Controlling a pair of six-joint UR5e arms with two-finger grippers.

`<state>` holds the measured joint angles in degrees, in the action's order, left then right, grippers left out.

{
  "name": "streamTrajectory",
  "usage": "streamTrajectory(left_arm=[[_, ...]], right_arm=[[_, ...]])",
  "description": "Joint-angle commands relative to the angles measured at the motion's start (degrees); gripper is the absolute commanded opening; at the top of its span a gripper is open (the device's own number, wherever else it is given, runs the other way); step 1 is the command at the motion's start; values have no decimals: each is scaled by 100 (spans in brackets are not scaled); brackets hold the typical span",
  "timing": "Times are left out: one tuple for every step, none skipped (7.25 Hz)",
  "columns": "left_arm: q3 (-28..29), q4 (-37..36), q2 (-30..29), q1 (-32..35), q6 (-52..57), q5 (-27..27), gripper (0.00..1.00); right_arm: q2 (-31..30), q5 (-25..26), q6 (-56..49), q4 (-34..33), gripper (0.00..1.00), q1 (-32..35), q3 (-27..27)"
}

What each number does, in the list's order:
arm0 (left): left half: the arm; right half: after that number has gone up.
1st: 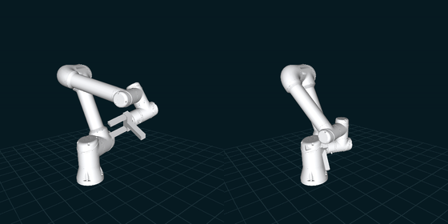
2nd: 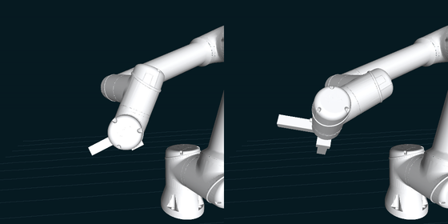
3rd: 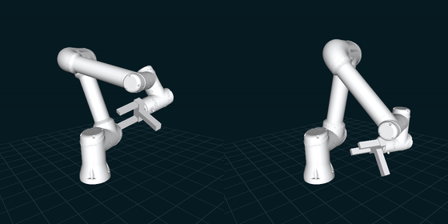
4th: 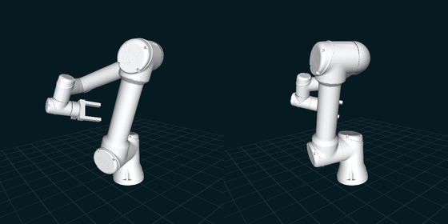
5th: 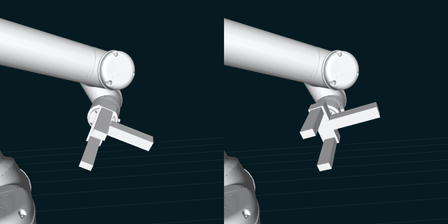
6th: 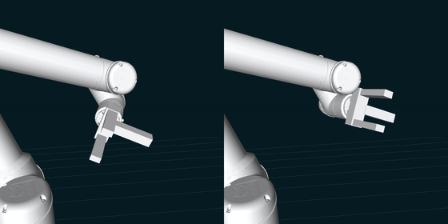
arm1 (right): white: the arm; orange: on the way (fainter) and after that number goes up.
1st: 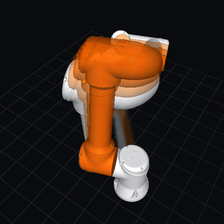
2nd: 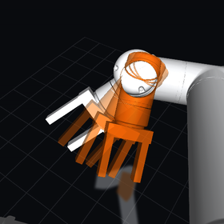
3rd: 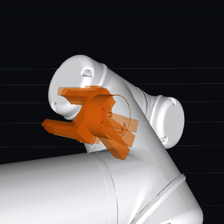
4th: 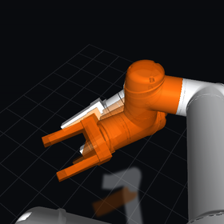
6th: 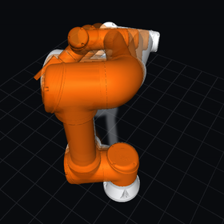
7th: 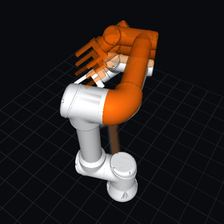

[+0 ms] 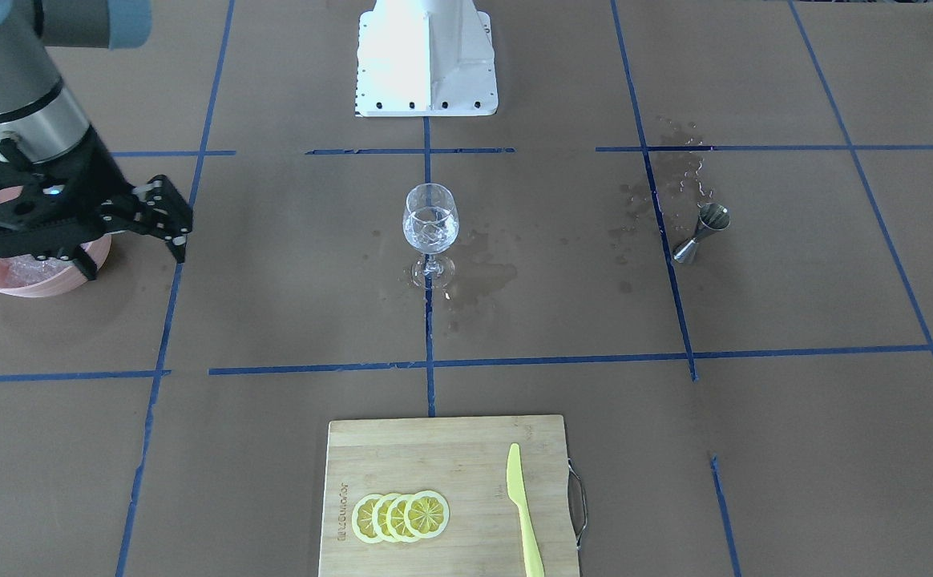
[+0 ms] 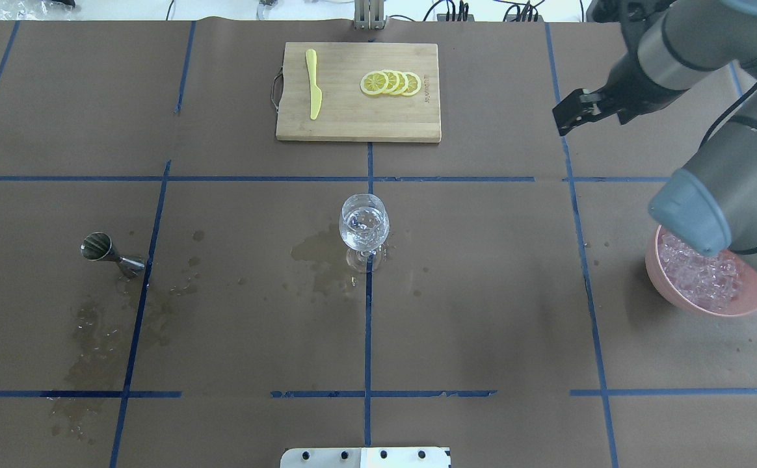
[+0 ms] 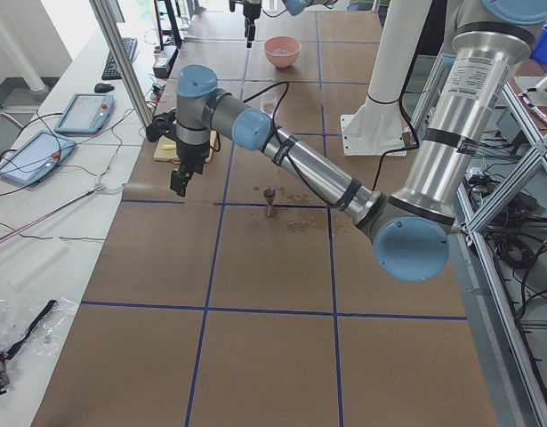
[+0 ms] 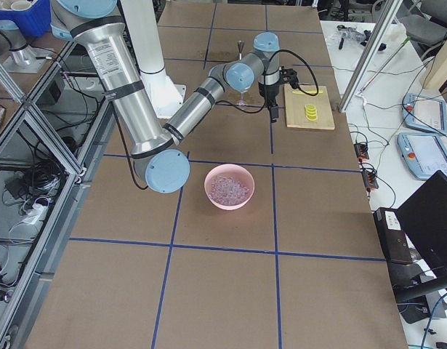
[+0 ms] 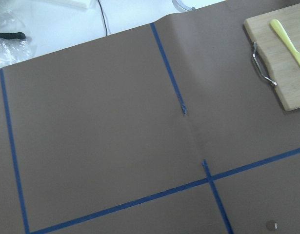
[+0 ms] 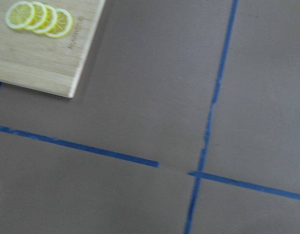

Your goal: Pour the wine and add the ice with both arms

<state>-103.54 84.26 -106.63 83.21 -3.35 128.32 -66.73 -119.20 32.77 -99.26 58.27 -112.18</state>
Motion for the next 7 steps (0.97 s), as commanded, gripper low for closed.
streamTrajectory(left_arm=[[632,-6,142,536,492,35,100],[651,20,543,669,885,44,100],[703,20,695,783,1124,201,100],[747,29,1070,880,1509,402,100],[809,29,1309,881,1748,604,100],[835,38,1459,881,1741,624,100],[862,38,1504,881,1733,607,100]], right_arm=[[-654,-635,-1592,-252,100,945,160],[-997,-1031,-2338,-244,100,1445,283],[-1365,-1226,-3042,-226,100,1859,415],[-1769,-1280,-3867,-191,100,2151,556],[-2122,-1272,-4249,-191,100,2484,618],[-2351,-1315,-4253,-173,100,2566,653],[-2267,-1299,-4131,-173,100,2567,767]])
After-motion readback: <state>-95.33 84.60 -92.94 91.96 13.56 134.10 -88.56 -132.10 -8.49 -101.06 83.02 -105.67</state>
